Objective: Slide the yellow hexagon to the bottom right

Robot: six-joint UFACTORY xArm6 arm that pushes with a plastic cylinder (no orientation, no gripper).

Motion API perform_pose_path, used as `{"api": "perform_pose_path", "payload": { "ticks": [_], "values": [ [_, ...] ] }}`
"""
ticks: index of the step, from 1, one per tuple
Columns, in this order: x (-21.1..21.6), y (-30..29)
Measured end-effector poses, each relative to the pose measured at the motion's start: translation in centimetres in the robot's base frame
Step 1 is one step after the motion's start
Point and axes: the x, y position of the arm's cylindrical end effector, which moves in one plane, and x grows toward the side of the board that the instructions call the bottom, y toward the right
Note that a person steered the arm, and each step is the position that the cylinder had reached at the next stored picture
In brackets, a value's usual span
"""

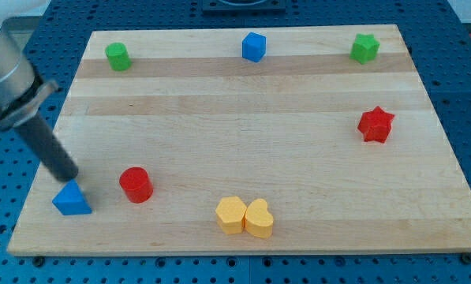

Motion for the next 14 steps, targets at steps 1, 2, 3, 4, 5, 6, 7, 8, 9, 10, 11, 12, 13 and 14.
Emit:
{"api": "perform_pose_path", "payload": {
  "ticks": [1, 2, 3, 4, 5, 6, 7, 8, 9, 10, 11, 12, 13, 14],
  "values": [
    [-5.3, 3.4],
    [-5.7, 10.1],
    [-3.8, 16.3],
    [1.0, 15.5],
    [3.6, 15.2],
    [5.0, 15.2],
    [9.7, 15.2],
    [12.1, 15.3],
    [12.2, 15.4],
    [12.1, 17.9],
    [11.4, 21.0],
    [8.1, 21.2],
    [3.4, 21.6],
    [0.4, 21.9]
  ]
}}
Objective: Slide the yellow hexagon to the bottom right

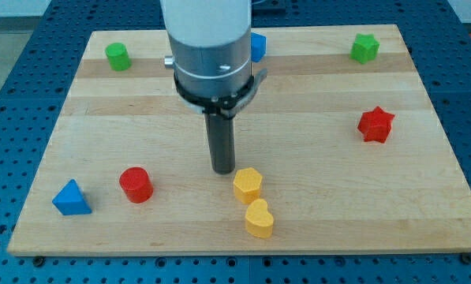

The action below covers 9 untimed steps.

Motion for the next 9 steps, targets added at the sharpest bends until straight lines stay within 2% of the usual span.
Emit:
{"api": "perform_pose_path", "payload": {
  "ticks": [1, 2, 5, 6, 7, 9],
  "values": [
    [0.5, 0.5],
    [4.0, 2.3],
    [4.2, -1.1],
    [7.6, 0.6],
    [7.3, 2.7],
    [3.4, 8.4]
  ]
}}
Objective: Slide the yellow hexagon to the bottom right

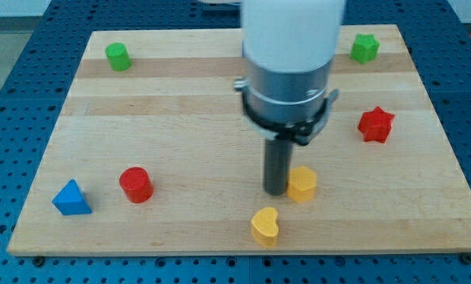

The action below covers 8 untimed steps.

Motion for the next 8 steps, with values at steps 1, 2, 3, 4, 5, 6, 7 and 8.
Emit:
{"api": "perform_pose_path", "payload": {
  "ticks": [1, 2, 3, 4, 5, 6, 7, 8],
  "values": [
    [-1.2, 4.7],
    [-1.2, 6.8],
    [-1.2, 5.8],
    [-1.8, 4.6],
    [-0.6, 8.0],
    [-0.6, 11.1],
    [-0.6, 13.3],
    [-0.3, 14.1]
  ]
}}
